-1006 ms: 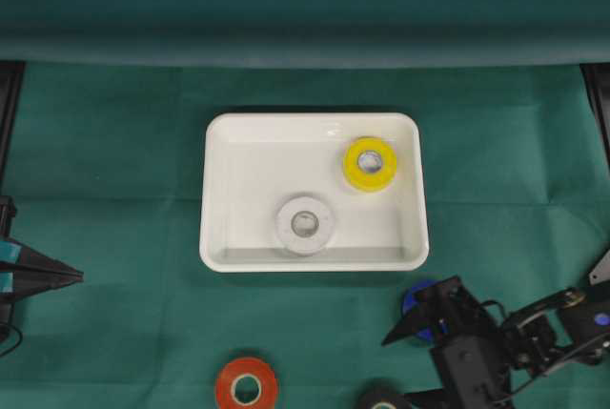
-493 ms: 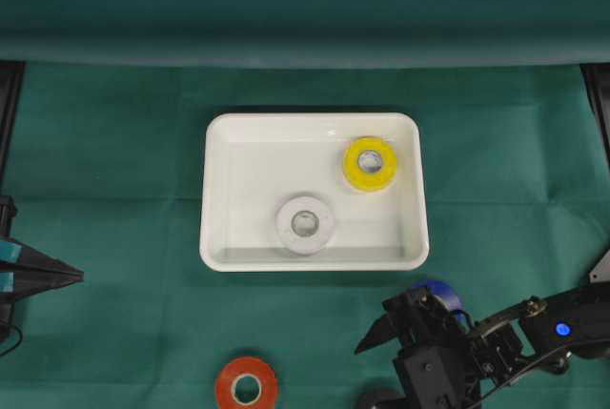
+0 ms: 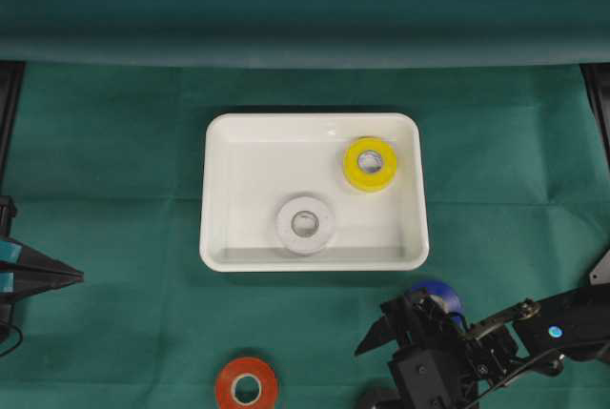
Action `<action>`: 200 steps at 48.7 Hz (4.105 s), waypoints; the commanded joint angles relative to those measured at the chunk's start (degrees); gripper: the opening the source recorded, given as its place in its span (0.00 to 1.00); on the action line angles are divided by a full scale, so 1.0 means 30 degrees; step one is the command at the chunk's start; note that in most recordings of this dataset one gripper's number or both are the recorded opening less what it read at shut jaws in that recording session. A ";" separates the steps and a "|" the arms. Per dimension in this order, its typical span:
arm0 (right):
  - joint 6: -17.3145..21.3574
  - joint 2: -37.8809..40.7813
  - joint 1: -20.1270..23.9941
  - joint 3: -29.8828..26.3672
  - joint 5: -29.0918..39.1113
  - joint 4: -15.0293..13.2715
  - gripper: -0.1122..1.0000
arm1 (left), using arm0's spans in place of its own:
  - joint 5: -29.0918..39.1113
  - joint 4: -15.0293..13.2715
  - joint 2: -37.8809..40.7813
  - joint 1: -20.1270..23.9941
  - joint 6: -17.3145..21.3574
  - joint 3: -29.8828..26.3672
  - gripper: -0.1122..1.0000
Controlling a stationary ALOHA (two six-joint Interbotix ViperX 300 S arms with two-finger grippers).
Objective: Put the tape into the white case with the right arm.
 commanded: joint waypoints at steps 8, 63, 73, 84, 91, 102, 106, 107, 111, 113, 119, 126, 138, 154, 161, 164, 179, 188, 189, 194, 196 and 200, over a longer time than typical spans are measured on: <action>0.0059 0.0645 0.0146 -0.0410 -0.1465 -0.0029 0.67 | -0.0088 0.0000 0.0146 0.0059 0.0029 -0.0234 0.10; 0.0088 0.2197 0.0176 -0.0557 -0.1787 -0.0029 0.09 | -0.0059 0.0000 0.0146 0.0059 0.0029 -0.0234 0.10; 0.0088 0.2168 0.0205 -0.0615 -0.1787 -0.0029 0.09 | -0.0088 0.0000 0.0146 0.0059 0.0000 -0.0234 0.10; 0.0088 0.1582 0.0205 -0.0732 -0.1318 -0.0029 0.09 | -0.0088 0.0000 0.0146 0.0059 0.0000 -0.0234 0.10; 0.0088 0.0439 0.0293 -0.0908 0.0029 -0.0029 0.09 | -0.0088 -0.0029 0.0146 0.0059 0.0029 -0.0234 0.10; 0.0088 -0.1289 0.0469 -0.1436 0.2607 -0.0029 0.09 | -0.0088 -0.0029 0.0146 0.0059 0.0000 -0.0234 0.10; 0.0088 -0.1641 0.0469 -0.1582 0.3545 0.0000 0.09 | -0.0088 0.0000 0.0146 0.0059 0.0000 -0.0234 0.10; 0.0088 -0.1699 0.0469 -0.1641 0.3721 0.0000 0.09 | -0.0088 -0.0029 0.0146 0.0059 0.0000 -0.0234 0.10; 0.0088 -0.1729 0.0469 -0.1699 0.4102 0.0000 0.09 | -0.0088 0.0000 0.0146 0.0059 0.0000 -0.0234 0.10; 0.0088 -0.1699 0.0469 -0.1670 0.4160 0.0000 0.09 | -0.0088 0.0000 0.0146 0.0059 0.0000 -0.0234 0.10; 0.0088 -0.1699 0.0469 -0.1611 0.4219 0.0000 0.09 | -0.0088 0.0000 0.0146 0.0059 0.0000 -0.0234 0.10; 0.0088 -0.1729 0.0381 -0.1641 0.4277 -0.0029 0.09 | -0.0088 -0.0029 0.0146 0.0059 0.0000 -0.0234 0.10; 0.0059 -0.1904 -0.0762 -0.1553 0.4922 -0.0029 0.09 | -0.0088 0.0000 0.0146 0.0059 0.0029 -0.0234 0.10; -0.0088 -0.2461 -0.3955 -0.1406 0.5039 -0.0029 0.09 | -0.0088 0.0000 0.0146 0.0059 0.0000 -0.0234 0.10; -0.0117 -0.2402 -0.5625 -0.1348 0.5010 -0.0293 0.09 | -0.0088 0.0000 0.0146 0.0059 0.0029 -0.0234 0.10; -0.0117 -0.2402 -0.6328 -0.1318 0.4922 -0.0527 0.09 | -0.0088 0.0000 0.0146 0.0059 0.0029 -0.0234 0.10; -0.0176 -0.2402 -0.8701 -0.0791 0.4307 -0.1582 0.09 | -0.0088 0.0000 0.0146 0.0059 0.0029 -0.0234 0.10; 0.0029 -0.2373 -0.9199 -0.0645 0.4072 -0.1875 0.09 | -0.0088 -0.0029 0.0146 0.0059 0.0029 -0.0234 0.10; 0.0059 -0.2373 -0.9229 -0.0615 0.4043 -0.1875 0.09 | -0.0088 -0.0029 0.0146 0.0059 0.0029 -0.0234 0.10; 0.0059 -0.2285 -0.9258 -0.0645 0.4043 -0.1904 0.09 | -0.0088 0.0000 0.0146 0.0059 0.0029 -0.0234 0.10; 0.0059 -0.2256 -0.9229 -0.0615 0.4043 -0.1904 0.09 | -0.0088 0.0000 0.0146 0.0059 0.0029 -0.0234 0.10; 0.0088 -0.2139 -0.9229 -0.0645 0.4043 -0.1875 0.09 | -0.0088 0.0000 0.0146 0.0059 0.0029 -0.0234 0.10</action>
